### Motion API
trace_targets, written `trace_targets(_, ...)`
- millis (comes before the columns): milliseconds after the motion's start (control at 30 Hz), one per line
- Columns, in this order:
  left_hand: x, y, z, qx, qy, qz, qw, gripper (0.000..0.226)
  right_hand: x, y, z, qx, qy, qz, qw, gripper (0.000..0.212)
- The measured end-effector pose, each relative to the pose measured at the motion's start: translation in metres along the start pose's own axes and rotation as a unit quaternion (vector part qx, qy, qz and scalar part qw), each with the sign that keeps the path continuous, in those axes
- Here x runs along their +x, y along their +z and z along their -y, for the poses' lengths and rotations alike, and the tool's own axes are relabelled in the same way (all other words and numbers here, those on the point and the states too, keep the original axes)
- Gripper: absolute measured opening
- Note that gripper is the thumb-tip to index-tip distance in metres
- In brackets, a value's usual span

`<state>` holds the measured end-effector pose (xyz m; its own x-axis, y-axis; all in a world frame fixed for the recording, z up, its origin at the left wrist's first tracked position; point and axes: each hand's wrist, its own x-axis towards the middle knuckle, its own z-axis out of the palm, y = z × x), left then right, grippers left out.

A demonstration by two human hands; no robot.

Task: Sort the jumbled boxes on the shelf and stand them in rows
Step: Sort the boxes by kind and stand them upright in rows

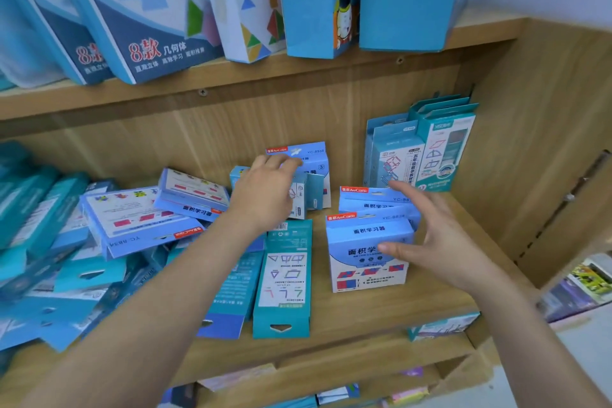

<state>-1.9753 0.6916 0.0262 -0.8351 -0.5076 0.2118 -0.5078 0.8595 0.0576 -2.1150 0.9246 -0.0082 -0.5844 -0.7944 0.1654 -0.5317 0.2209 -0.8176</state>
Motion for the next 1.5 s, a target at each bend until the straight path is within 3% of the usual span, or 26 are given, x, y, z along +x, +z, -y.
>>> trace_targets(100,0.010,0.009,0.008,0.117,-0.016,0.055,0.991,0.060,0.000,0.002,-0.001,-0.032,-0.007,-0.008,0.999,0.084)
trace_targets(233,0.003,0.008,0.014,0.142,0.024,0.027,0.989,0.044,0.000,0.001,-0.001,-0.045,-0.014,-0.019,0.999,0.080)
trace_targets(333,-0.011,-0.008,0.020,-0.059,-0.028,-0.082,0.995,0.039,0.001,0.001,-0.001,-0.050,-0.019,-0.026,0.998,0.079)
trace_targets(433,-0.041,-0.027,0.021,-0.307,-0.121,-0.176,0.927,0.033,0.004,0.000,-0.001,-0.041,-0.017,-0.028,0.999,0.081)
trace_targets(500,-0.068,-0.032,0.016,-0.424,-0.159,-0.175,0.874,0.038,0.007,-0.001,-0.001,-0.039,-0.005,-0.017,0.999,0.083)
trace_targets(567,-0.095,-0.025,0.010,-0.461,-0.166,-0.148,0.859,0.051,0.012,-0.003,-0.001,-0.034,0.004,0.000,0.999,0.084)
trace_targets(700,-0.124,0.004,0.000,-0.454,-0.188,-0.102,0.865,0.091,0.017,-0.008,0.002,-0.051,0.004,0.033,0.998,0.083)
trace_targets(800,-0.127,0.015,-0.006,-0.418,-0.193,-0.105,0.882,0.098,0.018,-0.007,0.003,-0.063,0.000,0.044,0.997,0.081)
trace_targets(1033,-0.131,0.016,-0.008,-0.372,-0.186,-0.092,0.905,0.085,0.009,-0.008,0.006,-0.078,0.000,0.068,0.995,0.087)
trace_targets(1167,-0.129,0.017,0.003,-0.417,-0.184,-0.024,0.890,0.050,0.004,-0.011,0.015,-0.040,-0.004,0.047,0.998,0.098)
trace_targets(1233,-0.130,0.018,0.005,-0.434,-0.178,-0.015,0.883,0.044,0.002,-0.012,0.020,-0.021,-0.003,0.038,0.999,0.097)
trace_targets(1400,-0.140,0.001,-0.017,-0.470,-0.155,-0.101,0.863,0.043,-0.024,-0.021,0.050,0.033,-0.005,-0.078,0.996,0.086)
trace_targets(1500,-0.137,-0.018,-0.047,-0.506,-0.122,-0.144,0.841,0.047,-0.051,-0.009,0.080,0.175,-0.037,-0.021,0.984,0.092)
